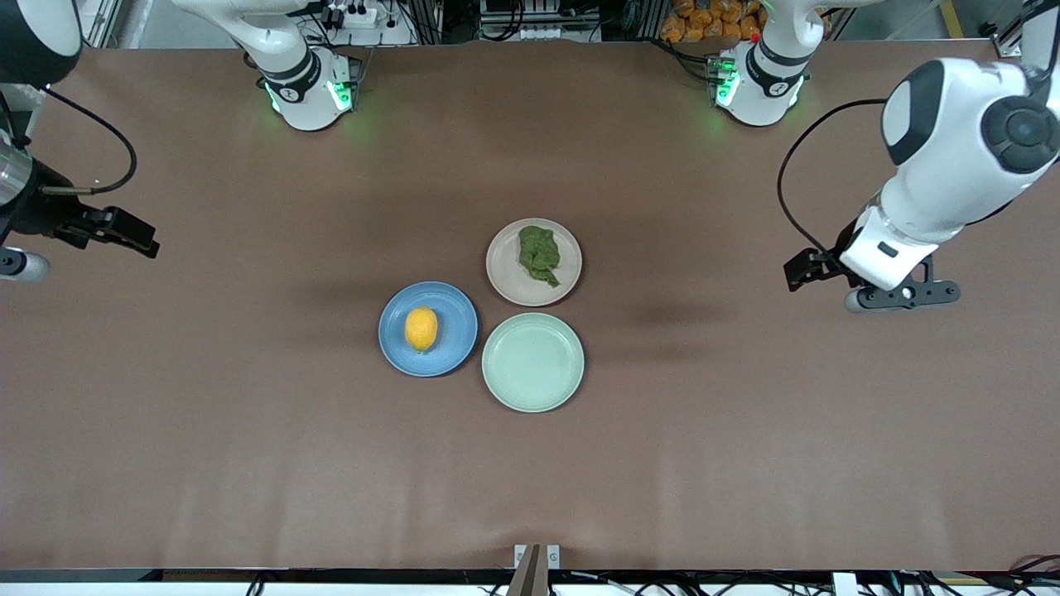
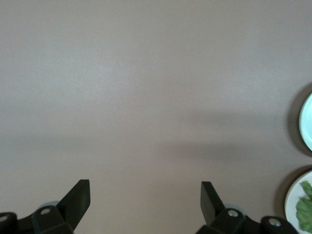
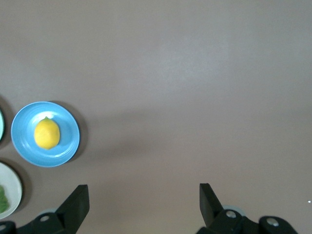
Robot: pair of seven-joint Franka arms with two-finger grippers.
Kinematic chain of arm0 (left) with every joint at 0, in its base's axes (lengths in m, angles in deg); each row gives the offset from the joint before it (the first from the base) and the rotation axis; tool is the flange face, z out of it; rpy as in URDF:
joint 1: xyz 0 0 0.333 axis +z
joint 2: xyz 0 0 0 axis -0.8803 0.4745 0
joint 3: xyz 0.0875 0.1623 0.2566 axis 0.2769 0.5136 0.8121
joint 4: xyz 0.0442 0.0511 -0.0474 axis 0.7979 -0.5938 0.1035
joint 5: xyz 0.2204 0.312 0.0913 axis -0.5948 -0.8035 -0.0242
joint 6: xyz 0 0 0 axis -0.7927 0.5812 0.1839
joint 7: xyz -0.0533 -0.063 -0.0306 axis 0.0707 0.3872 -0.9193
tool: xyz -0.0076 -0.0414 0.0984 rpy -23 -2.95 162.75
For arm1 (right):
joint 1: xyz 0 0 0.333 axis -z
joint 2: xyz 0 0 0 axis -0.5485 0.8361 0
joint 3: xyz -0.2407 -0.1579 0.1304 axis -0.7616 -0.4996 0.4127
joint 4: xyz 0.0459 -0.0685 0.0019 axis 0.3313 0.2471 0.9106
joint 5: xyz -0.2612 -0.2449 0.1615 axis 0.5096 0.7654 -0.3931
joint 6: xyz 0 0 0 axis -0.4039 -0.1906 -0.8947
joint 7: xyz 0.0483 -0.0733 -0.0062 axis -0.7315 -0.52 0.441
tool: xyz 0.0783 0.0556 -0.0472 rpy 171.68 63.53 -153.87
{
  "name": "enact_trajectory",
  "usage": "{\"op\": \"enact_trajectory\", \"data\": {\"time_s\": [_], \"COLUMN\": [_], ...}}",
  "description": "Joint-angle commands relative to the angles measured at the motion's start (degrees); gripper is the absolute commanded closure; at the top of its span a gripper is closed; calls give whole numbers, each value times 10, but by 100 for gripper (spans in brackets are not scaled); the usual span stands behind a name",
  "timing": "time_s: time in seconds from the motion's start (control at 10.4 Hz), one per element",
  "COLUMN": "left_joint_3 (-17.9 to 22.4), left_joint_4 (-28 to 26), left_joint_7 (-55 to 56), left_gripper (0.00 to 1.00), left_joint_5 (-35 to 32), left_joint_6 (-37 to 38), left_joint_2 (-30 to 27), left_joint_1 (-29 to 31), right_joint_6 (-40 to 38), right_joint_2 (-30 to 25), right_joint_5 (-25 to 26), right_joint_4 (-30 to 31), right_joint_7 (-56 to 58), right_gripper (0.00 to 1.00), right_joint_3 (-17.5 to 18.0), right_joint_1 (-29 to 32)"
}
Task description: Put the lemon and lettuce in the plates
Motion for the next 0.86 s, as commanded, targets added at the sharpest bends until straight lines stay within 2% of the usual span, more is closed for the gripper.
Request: {"op": "enact_trajectory", "data": {"time_s": [0.0, 0.38, 0.77], "left_joint_3": [-6, -5, 0], "left_joint_4": [59, 158, 170], "left_joint_7": [-20, -40, -42], "left_gripper": [0, 0, 0], "left_joint_5": [10, 10, 10], "left_joint_6": [70, 185, 253], "left_joint_2": [0, -1, -42], "left_joint_1": [6, 15, 14], "right_joint_6": [-41, -35, -24], "right_joint_2": [-16, -25, -25], "right_joint_5": [-15, -4, -5], "right_joint_4": [-24, -43, -44], "right_joint_7": [4, 6, 7], "right_gripper": [0, 0, 0], "right_joint_3": [-5, -10, -11], "right_joint_1": [-4, -3, 0]}}
